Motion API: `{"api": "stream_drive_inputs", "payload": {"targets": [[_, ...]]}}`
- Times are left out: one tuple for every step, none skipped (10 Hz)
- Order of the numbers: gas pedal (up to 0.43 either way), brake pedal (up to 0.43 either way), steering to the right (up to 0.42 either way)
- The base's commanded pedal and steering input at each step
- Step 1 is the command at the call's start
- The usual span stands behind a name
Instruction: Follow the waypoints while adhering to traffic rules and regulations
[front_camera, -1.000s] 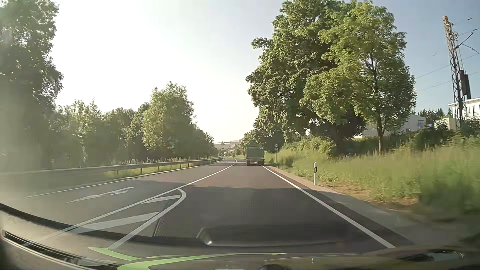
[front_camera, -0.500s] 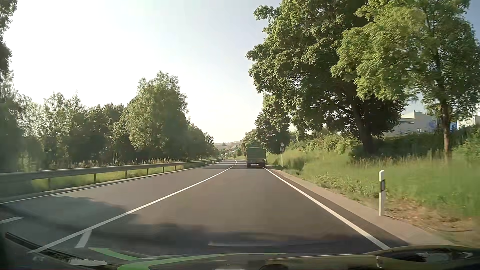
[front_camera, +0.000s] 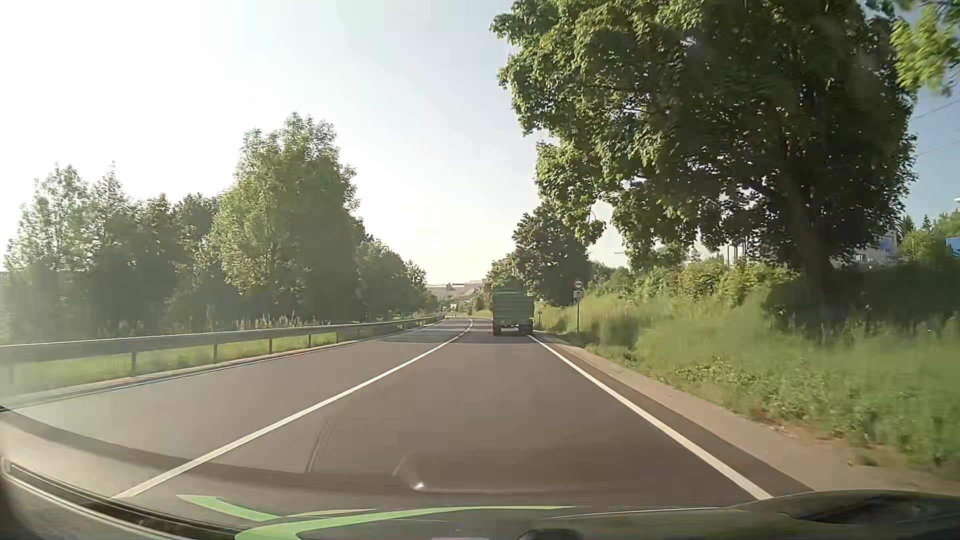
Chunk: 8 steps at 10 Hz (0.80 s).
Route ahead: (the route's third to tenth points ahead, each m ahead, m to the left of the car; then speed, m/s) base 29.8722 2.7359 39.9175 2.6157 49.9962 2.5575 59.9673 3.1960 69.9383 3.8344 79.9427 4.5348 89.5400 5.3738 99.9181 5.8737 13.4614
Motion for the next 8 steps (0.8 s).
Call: {"api": "stream_drive_inputs", "payload": {"targets": [[0.000,0.195,0.000],[0.000,0.195,0.000],[0.000,0.195,-0.001],[0.000,0.195,-0.001],[0.000,0.195,-0.001],[0.000,0.171,-0.001],[0.000,0.146,-0.001],[0.000,0.037,-0.001]]}}
